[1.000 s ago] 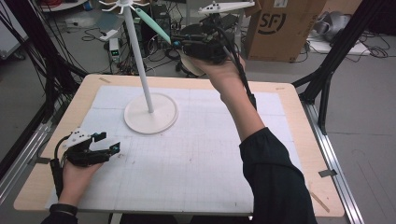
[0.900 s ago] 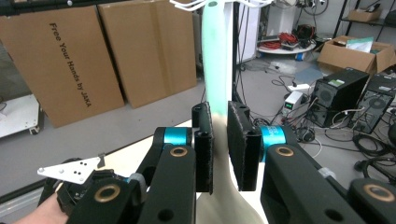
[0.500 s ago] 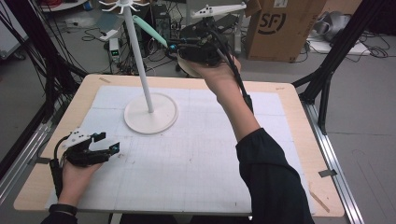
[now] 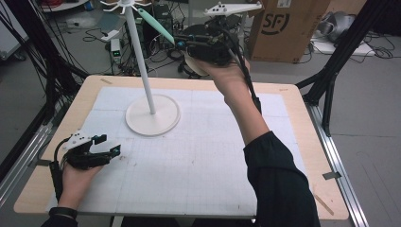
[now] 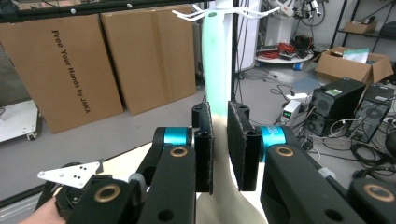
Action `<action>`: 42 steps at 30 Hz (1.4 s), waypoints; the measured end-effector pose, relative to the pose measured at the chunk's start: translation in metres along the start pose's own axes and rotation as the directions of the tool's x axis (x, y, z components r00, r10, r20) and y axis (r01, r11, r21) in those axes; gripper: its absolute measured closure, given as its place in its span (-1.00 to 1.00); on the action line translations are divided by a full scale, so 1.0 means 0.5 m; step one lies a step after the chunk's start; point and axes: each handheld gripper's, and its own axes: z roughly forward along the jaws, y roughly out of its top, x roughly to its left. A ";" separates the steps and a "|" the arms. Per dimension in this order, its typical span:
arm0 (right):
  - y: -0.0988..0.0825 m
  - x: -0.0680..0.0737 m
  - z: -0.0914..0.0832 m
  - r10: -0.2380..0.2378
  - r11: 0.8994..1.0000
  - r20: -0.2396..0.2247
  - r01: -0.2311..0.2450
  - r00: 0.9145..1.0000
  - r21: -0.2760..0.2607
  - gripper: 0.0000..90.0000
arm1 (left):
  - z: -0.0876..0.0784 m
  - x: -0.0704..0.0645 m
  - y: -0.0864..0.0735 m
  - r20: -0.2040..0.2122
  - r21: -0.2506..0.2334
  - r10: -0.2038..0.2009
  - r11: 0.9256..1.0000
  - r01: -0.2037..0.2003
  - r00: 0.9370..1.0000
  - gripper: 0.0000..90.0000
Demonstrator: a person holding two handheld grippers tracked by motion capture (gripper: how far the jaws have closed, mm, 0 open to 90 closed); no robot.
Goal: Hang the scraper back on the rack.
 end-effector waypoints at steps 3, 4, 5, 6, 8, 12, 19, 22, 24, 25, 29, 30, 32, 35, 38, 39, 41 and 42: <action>-0.001 -0.003 0.005 0.008 1.000 0.008 -0.008 1.000 -0.009 0.81 | 0.000 0.001 0.000 0.002 0.000 0.000 1.000 0.000 1.000 -0.44; -0.001 -0.004 0.006 0.011 1.000 0.010 -0.011 1.000 -0.010 0.81 | -0.001 0.001 -0.001 0.002 -0.001 0.000 1.000 0.000 1.000 -0.44; -0.001 -0.005 0.008 0.011 1.000 0.008 -0.011 1.000 -0.009 0.81 | 0.000 0.001 -0.001 0.002 0.000 -0.001 1.000 0.001 1.000 -0.44; -0.002 -0.006 0.009 0.010 1.000 0.011 -0.010 1.000 -0.007 0.81 | 0.000 0.002 -0.001 0.001 0.000 -0.002 1.000 0.002 1.000 -0.44; -0.002 -0.007 0.011 0.010 1.000 0.013 -0.010 1.000 -0.008 0.81 | -0.001 0.002 -0.002 0.002 0.003 0.000 1.000 0.000 1.000 -0.44; -0.003 -0.010 0.013 0.015 1.000 0.019 -0.015 1.000 -0.001 0.81 | -0.001 0.002 -0.002 0.002 0.002 0.000 1.000 0.000 1.000 -0.44; -0.005 -0.008 0.023 0.011 1.000 0.014 -0.011 1.000 0.011 0.80 | -0.001 0.002 -0.002 0.005 0.003 0.001 1.000 -0.001 1.000 -0.44; -0.007 -0.008 0.028 0.012 1.000 0.014 -0.012 1.000 0.020 0.80 | -0.001 0.001 -0.002 0.004 0.006 0.003 1.000 -0.003 1.000 -0.44; -0.009 -0.009 0.033 0.016 1.000 0.010 -0.016 1.000 0.026 0.80 | 0.000 0.001 -0.002 0.005 0.007 0.004 1.000 -0.004 1.000 -0.44; -0.009 -0.009 0.035 0.016 0.999 0.013 -0.017 1.000 0.028 0.80 | 0.000 0.001 -0.002 0.005 0.007 0.004 1.000 -0.004 1.000 -0.44; -0.013 -0.010 0.048 0.018 0.999 0.013 -0.019 1.000 0.045 0.80 | 0.000 0.001 -0.002 0.005 0.007 0.003 1.000 -0.003 1.000 -0.44; -0.015 -0.011 0.052 0.014 0.999 0.013 -0.015 1.000 0.051 0.80 | 0.000 0.001 -0.002 0.005 0.008 0.004 1.000 -0.004 1.000 -0.44; -0.017 -0.011 0.060 0.006 0.998 0.008 -0.007 1.000 0.065 0.75 | -0.001 0.001 -0.002 0.006 0.006 0.003 1.000 -0.003 1.000 -0.44; -0.023 -0.014 0.064 0.011 0.997 0.000 -0.011 1.000 0.077 0.39 | -0.001 0.001 -0.002 0.006 0.003 0.003 1.000 -0.003 1.000 -0.44; -0.036 -0.014 0.058 0.002 0.996 -0.013 -0.001 1.000 0.084 0.24 | -0.001 0.004 -0.003 0.005 0.004 0.002 1.000 -0.002 1.000 -0.44; -0.052 -0.016 0.049 0.006 0.996 -0.024 -0.003 1.000 0.091 0.11 | -0.001 0.004 -0.003 0.004 0.005 0.002 1.000 -0.002 1.000 -0.44; -0.060 -0.017 0.045 0.004 0.995 -0.029 -0.001 1.000 0.096 0.06 | -0.001 0.005 -0.003 0.006 0.003 0.003 1.000 -0.003 1.000 -0.44; -0.075 -0.018 0.037 0.000 0.994 -0.032 0.004 0.999 0.107 0.00 | -0.001 0.005 -0.003 0.008 0.004 0.000 1.000 0.000 1.000 -0.44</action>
